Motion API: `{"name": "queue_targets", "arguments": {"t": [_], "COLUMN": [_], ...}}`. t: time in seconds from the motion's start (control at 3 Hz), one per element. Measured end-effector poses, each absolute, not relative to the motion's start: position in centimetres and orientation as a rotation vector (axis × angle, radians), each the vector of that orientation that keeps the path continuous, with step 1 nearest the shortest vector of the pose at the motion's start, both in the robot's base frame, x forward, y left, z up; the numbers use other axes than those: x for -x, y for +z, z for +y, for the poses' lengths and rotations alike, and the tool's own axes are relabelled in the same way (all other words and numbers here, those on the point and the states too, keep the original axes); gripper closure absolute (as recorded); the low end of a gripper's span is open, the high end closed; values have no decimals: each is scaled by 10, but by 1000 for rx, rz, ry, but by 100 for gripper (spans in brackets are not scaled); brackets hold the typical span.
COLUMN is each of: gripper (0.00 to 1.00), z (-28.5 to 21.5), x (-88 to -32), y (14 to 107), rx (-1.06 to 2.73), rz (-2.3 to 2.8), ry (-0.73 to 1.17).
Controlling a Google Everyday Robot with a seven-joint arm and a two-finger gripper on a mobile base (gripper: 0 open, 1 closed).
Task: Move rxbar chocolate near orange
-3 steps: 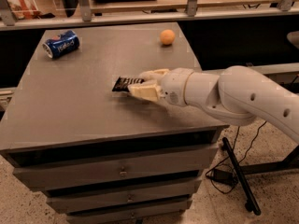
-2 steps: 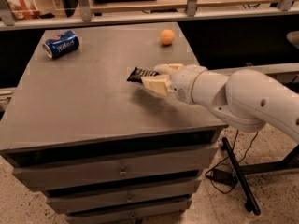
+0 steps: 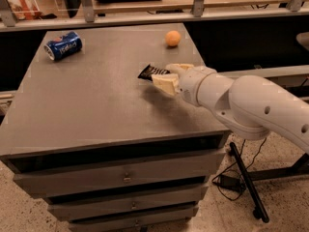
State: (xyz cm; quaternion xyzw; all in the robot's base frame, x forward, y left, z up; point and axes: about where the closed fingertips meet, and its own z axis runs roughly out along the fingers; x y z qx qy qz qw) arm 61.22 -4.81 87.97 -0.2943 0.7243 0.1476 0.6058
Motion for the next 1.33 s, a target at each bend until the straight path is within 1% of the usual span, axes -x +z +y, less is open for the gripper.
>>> {"name": "queue_targets", "arguments": {"t": [0.67, 1.0, 1.33], "gripper": [100, 100, 100], "z": [-94, -116, -132], "x": [-645, -664, -690], "y": [892, 898, 895], "rx": [546, 490, 451], "rz": [1666, 1654, 1638], "ry": [10, -80, -112]}}
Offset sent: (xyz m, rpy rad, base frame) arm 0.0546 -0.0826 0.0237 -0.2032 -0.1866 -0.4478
